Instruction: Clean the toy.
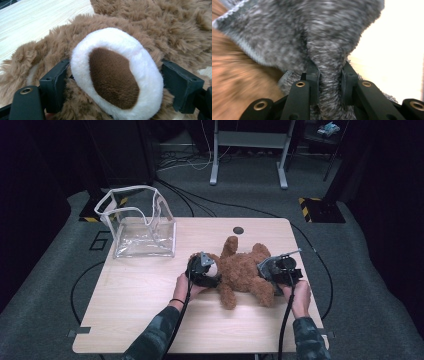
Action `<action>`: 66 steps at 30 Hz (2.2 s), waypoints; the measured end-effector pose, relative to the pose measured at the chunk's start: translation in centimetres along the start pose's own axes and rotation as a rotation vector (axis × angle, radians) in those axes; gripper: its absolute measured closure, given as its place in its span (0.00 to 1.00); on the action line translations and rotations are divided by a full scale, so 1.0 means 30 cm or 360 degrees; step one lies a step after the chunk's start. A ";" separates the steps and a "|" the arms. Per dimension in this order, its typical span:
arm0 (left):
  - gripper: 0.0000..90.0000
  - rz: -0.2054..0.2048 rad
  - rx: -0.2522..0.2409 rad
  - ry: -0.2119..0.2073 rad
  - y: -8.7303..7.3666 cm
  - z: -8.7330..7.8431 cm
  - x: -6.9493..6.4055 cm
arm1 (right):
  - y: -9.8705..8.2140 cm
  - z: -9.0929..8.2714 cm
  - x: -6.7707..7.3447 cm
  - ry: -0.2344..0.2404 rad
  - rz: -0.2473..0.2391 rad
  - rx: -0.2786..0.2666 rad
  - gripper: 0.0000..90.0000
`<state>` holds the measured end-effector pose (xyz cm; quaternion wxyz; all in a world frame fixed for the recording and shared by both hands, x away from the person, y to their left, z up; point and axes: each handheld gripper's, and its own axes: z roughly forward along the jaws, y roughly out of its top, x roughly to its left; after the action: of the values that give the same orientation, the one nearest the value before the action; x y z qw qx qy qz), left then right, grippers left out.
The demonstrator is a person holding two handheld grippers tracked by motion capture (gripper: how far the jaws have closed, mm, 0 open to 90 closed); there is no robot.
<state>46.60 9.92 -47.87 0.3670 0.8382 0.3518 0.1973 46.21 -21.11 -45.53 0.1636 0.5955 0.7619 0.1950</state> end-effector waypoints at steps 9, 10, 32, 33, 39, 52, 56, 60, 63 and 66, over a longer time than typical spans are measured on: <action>0.20 0.0002 0.0004 0.0013 0.002 0.000 -0.003 | 0.012 -0.247 0.067 0.0224 -0.0064 -0.0321 0.81; 0.20 0.0001 0.0004 0.0012 0.002 0.000 -0.004 | 0.014 -0.249 0.083 0.0240 -0.0079 -0.0326 0.81; 0.20 -0.0001 0.0000 0.0006 -0.001 0.001 -0.004 | -0.147 -0.159 0.062 0.0051 -0.0128 -0.0055 0.81; 0.20 -0.0011 -0.0004 0.0010 -0.001 0.002 -0.006 | -0.144 -0.177 0.062 0.0061 -0.0105 -0.0075 0.81; 0.20 0.0002 -0.0001 0.0007 -0.001 0.001 -0.004 | -0.074 -0.254 0.131 0.0167 -0.0165 -0.0282 0.80; 0.20 -0.0003 -0.0004 0.0001 -0.003 -0.002 -0.004 | -0.124 -0.128 0.110 0.0127 -0.0096 -0.0127 0.81; 0.20 -0.0008 -0.0003 0.0005 -0.001 0.000 -0.004 | -0.175 -0.122 0.071 0.0104 -0.0061 -0.0084 0.81; 0.20 -0.0004 0.0000 0.0011 0.000 0.001 -0.003 | -0.180 -0.173 0.069 0.0120 -0.0046 -0.0180 0.80; 0.20 -0.0004 0.0005 0.0014 0.002 0.001 -0.003 | -0.148 -0.221 0.113 0.0169 -0.0093 -0.0275 0.80; 0.20 -0.0004 0.0005 0.0013 0.002 0.001 -0.003 | -0.106 -0.229 0.183 0.0190 -0.0181 -0.0308 0.80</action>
<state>46.59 9.82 -47.86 0.3644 0.8375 0.3547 0.1997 38.91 -17.17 -41.22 0.1855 0.5201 0.7804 0.2933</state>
